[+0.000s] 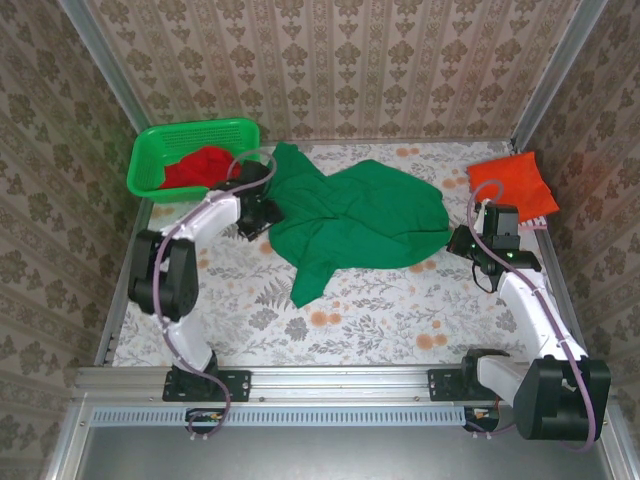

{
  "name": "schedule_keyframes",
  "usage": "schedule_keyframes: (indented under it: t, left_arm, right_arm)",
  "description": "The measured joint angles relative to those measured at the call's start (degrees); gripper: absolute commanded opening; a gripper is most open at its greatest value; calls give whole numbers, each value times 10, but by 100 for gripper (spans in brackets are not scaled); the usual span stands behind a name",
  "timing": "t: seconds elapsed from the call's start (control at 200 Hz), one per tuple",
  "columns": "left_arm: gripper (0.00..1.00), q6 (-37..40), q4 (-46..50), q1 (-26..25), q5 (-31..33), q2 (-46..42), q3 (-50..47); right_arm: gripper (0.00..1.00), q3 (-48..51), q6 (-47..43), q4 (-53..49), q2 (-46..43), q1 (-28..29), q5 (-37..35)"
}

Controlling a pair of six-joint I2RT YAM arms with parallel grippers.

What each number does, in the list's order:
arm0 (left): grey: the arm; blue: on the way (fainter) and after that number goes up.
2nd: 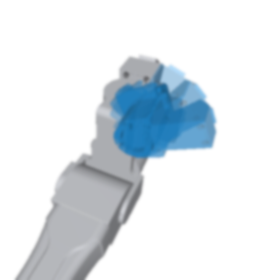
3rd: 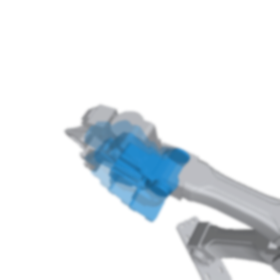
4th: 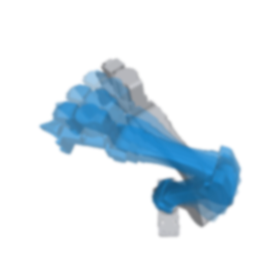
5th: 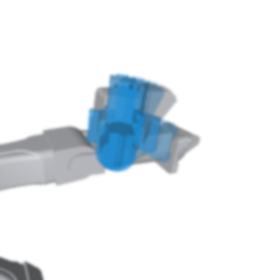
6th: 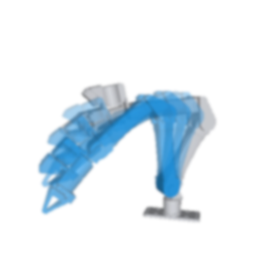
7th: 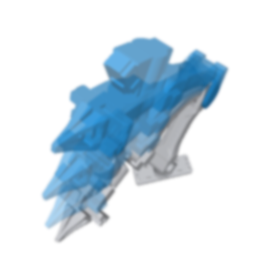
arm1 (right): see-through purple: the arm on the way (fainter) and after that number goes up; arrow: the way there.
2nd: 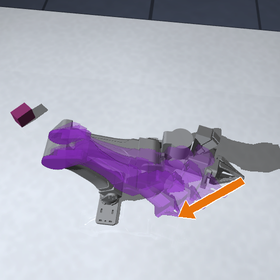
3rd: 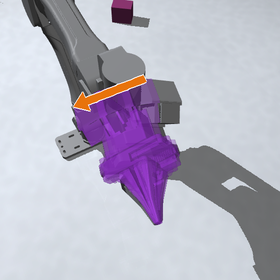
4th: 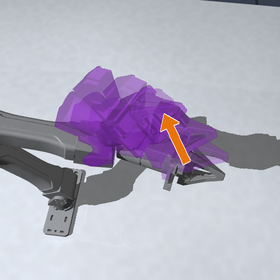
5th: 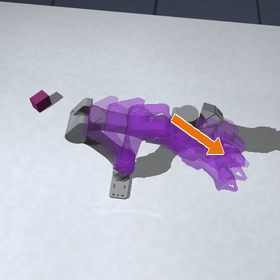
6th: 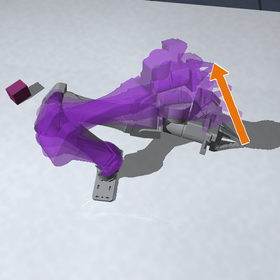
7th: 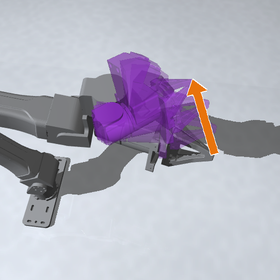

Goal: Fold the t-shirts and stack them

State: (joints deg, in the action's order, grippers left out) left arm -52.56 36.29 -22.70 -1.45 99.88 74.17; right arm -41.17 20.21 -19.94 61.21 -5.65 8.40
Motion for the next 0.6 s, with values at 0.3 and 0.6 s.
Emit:
schedule_keyframes:
  t: [0.3,0.6]
  left_arm:
    - [49,-168,-71,-106,19,-54,-142]
    - [36,-215,-97,-116,10,14,-137]
  right_arm:
    - [0,0,0,1,14,0,9]
    - [0,3,0,4,15,0,10]
